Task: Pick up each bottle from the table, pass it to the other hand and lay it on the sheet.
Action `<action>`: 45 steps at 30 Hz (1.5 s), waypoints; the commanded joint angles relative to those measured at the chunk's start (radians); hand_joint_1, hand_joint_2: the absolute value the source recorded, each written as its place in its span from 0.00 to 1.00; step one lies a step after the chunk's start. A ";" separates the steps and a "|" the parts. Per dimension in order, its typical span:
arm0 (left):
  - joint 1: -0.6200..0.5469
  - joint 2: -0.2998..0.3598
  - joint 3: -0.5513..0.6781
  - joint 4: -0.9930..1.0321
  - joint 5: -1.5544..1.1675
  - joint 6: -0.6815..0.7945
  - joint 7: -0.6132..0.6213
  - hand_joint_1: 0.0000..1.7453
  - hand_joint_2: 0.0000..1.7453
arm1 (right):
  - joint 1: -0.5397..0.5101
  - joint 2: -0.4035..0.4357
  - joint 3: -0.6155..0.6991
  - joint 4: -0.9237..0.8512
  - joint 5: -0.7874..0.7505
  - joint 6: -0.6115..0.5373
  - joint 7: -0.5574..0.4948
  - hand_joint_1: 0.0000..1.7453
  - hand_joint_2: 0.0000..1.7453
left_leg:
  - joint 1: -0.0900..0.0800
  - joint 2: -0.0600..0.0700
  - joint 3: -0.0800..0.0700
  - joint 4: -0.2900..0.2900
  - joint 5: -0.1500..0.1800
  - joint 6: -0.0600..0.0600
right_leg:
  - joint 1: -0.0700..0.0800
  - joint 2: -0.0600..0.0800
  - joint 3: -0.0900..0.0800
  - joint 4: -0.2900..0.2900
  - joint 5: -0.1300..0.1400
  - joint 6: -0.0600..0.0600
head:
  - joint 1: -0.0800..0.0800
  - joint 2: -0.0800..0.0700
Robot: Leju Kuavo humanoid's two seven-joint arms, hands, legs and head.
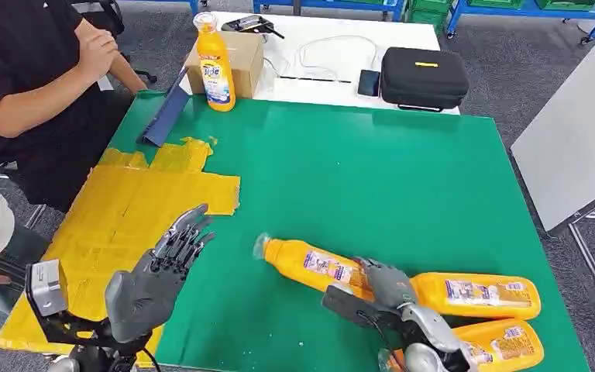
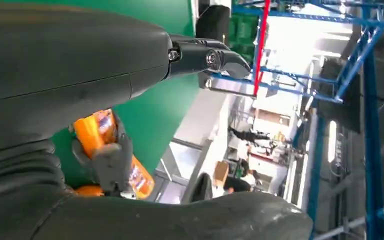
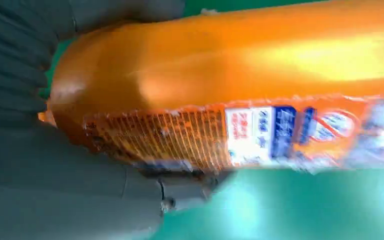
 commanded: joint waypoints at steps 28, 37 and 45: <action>0.047 -0.027 -0.003 -0.038 0.102 0.022 0.038 0.00 1.00 | 0.099 0.133 0.138 -0.479 -0.120 -0.054 -0.244 1.00 1.00 | 0.001 0.007 -0.002 0.000 -0.001 -0.002 | 0.001 -0.001 -0.002 0.000 0.000 -0.002 | 0.000 0.000; 0.110 -0.051 -0.018 -0.102 0.123 0.025 0.075 0.00 1.00 | 0.098 0.121 0.157 -0.478 -0.123 -0.032 -0.249 1.00 1.00 | 0.000 0.005 -0.003 0.000 0.000 -0.001 | 0.000 0.000 -0.003 0.000 0.000 -0.001 | 0.000 0.000; 0.082 -0.042 -0.039 -0.111 0.178 -0.002 0.072 0.00 1.00 | 0.076 0.115 0.212 -0.470 -0.137 0.041 -0.259 1.00 1.00 | 0.001 0.007 -0.002 0.000 -0.001 -0.002 | 0.001 0.000 -0.002 0.000 0.000 -0.002 | 0.000 0.000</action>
